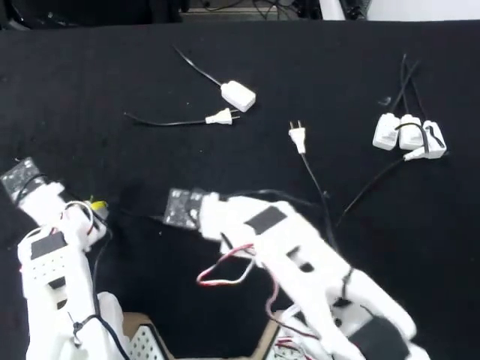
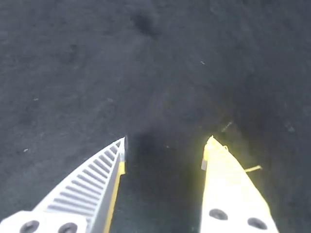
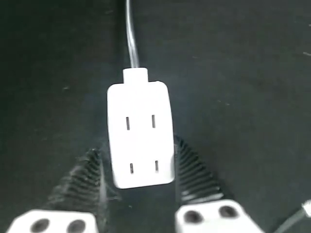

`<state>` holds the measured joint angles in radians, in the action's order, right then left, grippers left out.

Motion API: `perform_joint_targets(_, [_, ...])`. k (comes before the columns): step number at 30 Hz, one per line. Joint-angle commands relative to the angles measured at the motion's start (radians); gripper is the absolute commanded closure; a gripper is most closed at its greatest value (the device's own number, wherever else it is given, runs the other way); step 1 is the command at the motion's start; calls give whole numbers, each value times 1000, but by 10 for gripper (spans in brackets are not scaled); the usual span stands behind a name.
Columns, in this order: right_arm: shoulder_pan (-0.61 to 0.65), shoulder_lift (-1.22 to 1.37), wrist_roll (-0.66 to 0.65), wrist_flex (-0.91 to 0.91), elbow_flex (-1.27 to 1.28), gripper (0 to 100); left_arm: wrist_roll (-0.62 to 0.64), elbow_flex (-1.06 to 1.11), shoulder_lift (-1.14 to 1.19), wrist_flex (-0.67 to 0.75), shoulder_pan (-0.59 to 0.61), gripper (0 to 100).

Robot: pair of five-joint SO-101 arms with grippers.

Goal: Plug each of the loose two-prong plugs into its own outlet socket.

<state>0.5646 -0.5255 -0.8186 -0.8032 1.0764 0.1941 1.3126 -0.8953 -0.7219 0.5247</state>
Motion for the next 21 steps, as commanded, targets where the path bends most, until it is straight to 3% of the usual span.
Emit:
perform_joint_targets(1, [-38, -111, 97, -68, -10, 773, -38, -50, 0, -6, -67, 743])
perform_joint_targets(4, [-41, -166, 181, -152, -70, 685, -38, -41, 0, 0, -67, 743])
perform_joint_targets(9, [-52, -252, 227, -365, -223, 685, -38, -36, 0, 0, -70, 743])
perform_joint_targets(12, [-86, -288, 206, -402, -262, 685, -38, -36, 0, 0, -70, 743])
perform_joint_targets(16, [-282, -283, 238, -345, -294, 685, -38, -36, -3, 0, -70, 743])
perform_joint_targets(21, [-520, -166, 445, -181, -297, 685, -38, -36, -5, 0, -71, 743])
